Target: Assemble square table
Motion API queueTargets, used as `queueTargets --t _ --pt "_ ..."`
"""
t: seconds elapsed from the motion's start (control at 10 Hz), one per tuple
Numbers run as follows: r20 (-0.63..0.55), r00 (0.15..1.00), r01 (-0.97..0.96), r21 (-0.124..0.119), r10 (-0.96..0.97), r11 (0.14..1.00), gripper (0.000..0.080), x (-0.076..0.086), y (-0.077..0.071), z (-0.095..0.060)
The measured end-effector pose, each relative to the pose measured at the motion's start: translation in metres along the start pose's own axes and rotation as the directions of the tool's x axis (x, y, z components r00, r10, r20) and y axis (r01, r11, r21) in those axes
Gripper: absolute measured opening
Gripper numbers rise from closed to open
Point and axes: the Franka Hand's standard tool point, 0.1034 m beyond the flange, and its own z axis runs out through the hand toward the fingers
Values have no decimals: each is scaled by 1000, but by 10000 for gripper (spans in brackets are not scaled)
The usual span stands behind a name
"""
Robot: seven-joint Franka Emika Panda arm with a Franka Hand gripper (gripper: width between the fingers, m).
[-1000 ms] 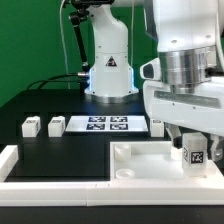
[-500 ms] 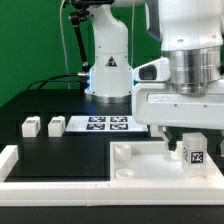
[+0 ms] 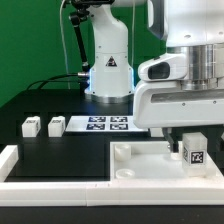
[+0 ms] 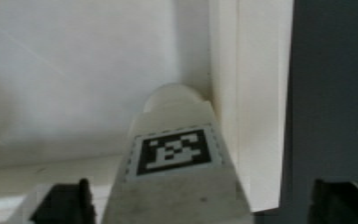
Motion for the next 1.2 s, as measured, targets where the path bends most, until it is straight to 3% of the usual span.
queueTargets --t 0.1,0.2,0.3,0.4,0.6,0.7,0.9,1.0,1.2 --pt "1 1000 -28 1 28 1000 368 0 0 0" --pt "1 996 -92 1 92 996 368 0 0 1" --pt "1 986 -165 0 165 986 294 0 1 1" --pt "1 978 -210 0 210 978 294 0 1 1" --pt "-3 872 -490 -6 490 872 294 0 1 1" --pt "9 738 -674 -10 674 738 294 -2 1 1" --pt "46 481 -877 5 876 481 294 1 4 1" --pt "68 362 -932 -6 930 363 294 4 7 -2" --pt "79 239 -971 -12 968 241 294 4 9 -1"
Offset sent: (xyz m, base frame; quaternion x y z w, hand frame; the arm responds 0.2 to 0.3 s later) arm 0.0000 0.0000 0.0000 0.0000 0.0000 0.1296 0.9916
